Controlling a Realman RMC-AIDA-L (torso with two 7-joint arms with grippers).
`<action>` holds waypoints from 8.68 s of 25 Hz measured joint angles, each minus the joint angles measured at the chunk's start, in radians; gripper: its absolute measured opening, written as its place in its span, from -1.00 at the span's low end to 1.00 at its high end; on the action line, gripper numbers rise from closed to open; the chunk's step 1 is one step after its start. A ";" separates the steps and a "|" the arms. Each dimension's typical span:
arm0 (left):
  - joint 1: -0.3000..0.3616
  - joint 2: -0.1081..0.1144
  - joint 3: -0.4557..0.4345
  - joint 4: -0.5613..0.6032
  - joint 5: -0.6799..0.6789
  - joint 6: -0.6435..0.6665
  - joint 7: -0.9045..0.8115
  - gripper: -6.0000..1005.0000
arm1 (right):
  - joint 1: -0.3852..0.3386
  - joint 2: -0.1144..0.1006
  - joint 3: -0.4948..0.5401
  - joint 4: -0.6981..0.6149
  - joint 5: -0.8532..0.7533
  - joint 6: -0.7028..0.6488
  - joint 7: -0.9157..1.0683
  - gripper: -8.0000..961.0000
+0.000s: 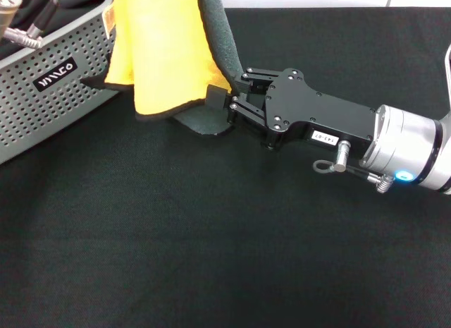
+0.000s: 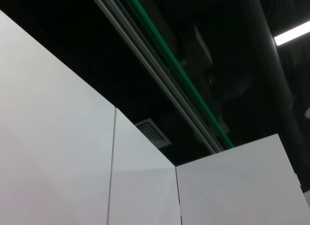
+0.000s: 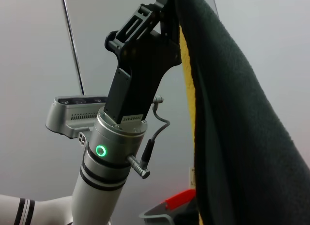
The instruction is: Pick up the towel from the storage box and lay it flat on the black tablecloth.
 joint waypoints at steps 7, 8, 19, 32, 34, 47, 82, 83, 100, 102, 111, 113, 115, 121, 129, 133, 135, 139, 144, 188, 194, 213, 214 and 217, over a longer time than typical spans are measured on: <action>0.008 0.001 0.000 0.000 -0.016 -0.001 0.000 -0.96 | -0.005 0.000 -0.003 -0.004 -0.002 -0.003 -0.003 -0.46; 0.010 0.001 0.000 0.000 -0.016 -0.001 0.000 -0.96 | -0.005 0.000 -0.003 -0.004 -0.006 -0.004 -0.005 -0.52; 0.051 0.002 0.000 -0.001 -0.019 0.002 0.001 -0.96 | -0.011 -0.015 0.040 -0.041 -0.075 -0.017 0.008 -0.98; 0.267 0.012 0.000 0.115 0.000 0.008 -0.150 -0.96 | -0.276 -0.046 0.483 -0.623 -0.695 -0.027 0.425 -0.97; 0.298 0.018 0.000 0.135 0.015 0.009 -0.185 -0.96 | -0.320 -0.038 0.516 -0.712 -0.751 -0.034 0.463 -0.97; 0.403 0.033 -0.005 0.207 0.166 0.096 -0.323 -0.96 | -0.411 -0.031 0.628 -0.959 -0.796 -0.126 0.554 -0.97; 0.501 0.097 0.088 0.204 0.313 0.344 -0.474 -0.96 | -0.627 -0.005 0.794 -1.114 -0.772 -0.592 0.695 -0.97; 0.505 0.100 0.112 0.213 0.307 0.344 -0.476 -0.96 | -0.630 -0.005 0.801 -1.113 -0.770 -0.606 0.700 -0.97; 0.253 0.111 0.206 -0.319 0.351 0.338 -0.293 -0.96 | -0.568 -0.006 0.854 -0.717 -0.911 -0.572 0.595 -0.97; 0.180 0.111 0.206 -0.440 0.374 0.336 -0.210 -0.96 | -0.532 -0.008 0.854 -0.654 -0.938 -0.540 0.577 -0.97; 0.095 0.088 0.168 -0.552 0.374 0.148 -0.084 -0.96 | -0.358 -0.018 0.854 -0.383 -1.013 -0.396 0.487 -0.98; 0.091 0.084 0.154 -0.552 0.373 0.098 -0.083 -0.96 | -0.319 -0.018 0.854 -0.325 -1.023 -0.365 0.462 -0.97; 0.085 0.081 0.141 -0.549 0.374 0.046 -0.079 -0.96 | -0.281 -0.016 0.854 -0.273 -1.033 -0.335 0.437 -0.97; 0.078 0.088 0.129 -0.502 0.374 -0.110 -0.074 -0.96 | -0.203 -0.008 0.846 -0.198 -1.059 -0.207 0.407 -0.97; 0.051 0.083 0.104 -0.476 0.373 -0.284 -0.076 -0.96 | -0.101 -0.005 0.834 -0.081 -1.059 -0.068 0.398 -0.97; 0.028 0.078 0.104 -0.475 0.374 -0.359 -0.070 -0.96 | -0.036 -0.002 0.801 -0.016 -1.059 0.026 0.397 -0.97; 0.018 0.075 0.104 -0.474 0.377 -0.403 -0.066 -0.96 | -0.014 0.001 0.786 0.008 -1.059 0.072 0.397 -0.97; 0.007 0.068 0.104 -0.474 0.375 -0.486 -0.050 -0.96 | 0.002 0.006 0.761 0.025 -1.054 0.164 0.397 -0.97; 0.004 0.054 0.075 -0.474 0.355 -0.536 -0.015 -0.96 | 0.010 0.007 0.730 0.034 -1.041 0.227 0.404 -0.97; 0.025 0.007 -0.025 -0.423 0.360 -0.668 0.182 -0.27 | -0.054 0.006 0.712 0.009 -0.871 0.295 0.402 -0.12; 0.103 0.012 -0.017 -0.371 0.364 -0.544 0.173 -0.01 | -0.194 0.003 0.714 -0.148 -0.797 0.158 0.363 0.47; 0.155 0.077 -0.015 -0.052 0.731 0.236 -0.170 0.42 | -0.194 -0.061 0.749 -0.323 -0.900 -0.545 0.318 0.61; 0.149 0.076 -0.015 -0.039 0.732 0.257 -0.179 0.42 | -0.182 -0.059 0.758 -0.324 -0.905 -0.576 0.320 0.61; 0.138 0.073 -0.015 -0.009 0.735 0.289 -0.202 0.42 | -0.151 -0.057 0.767 -0.324 -0.912 -0.637 0.333 0.61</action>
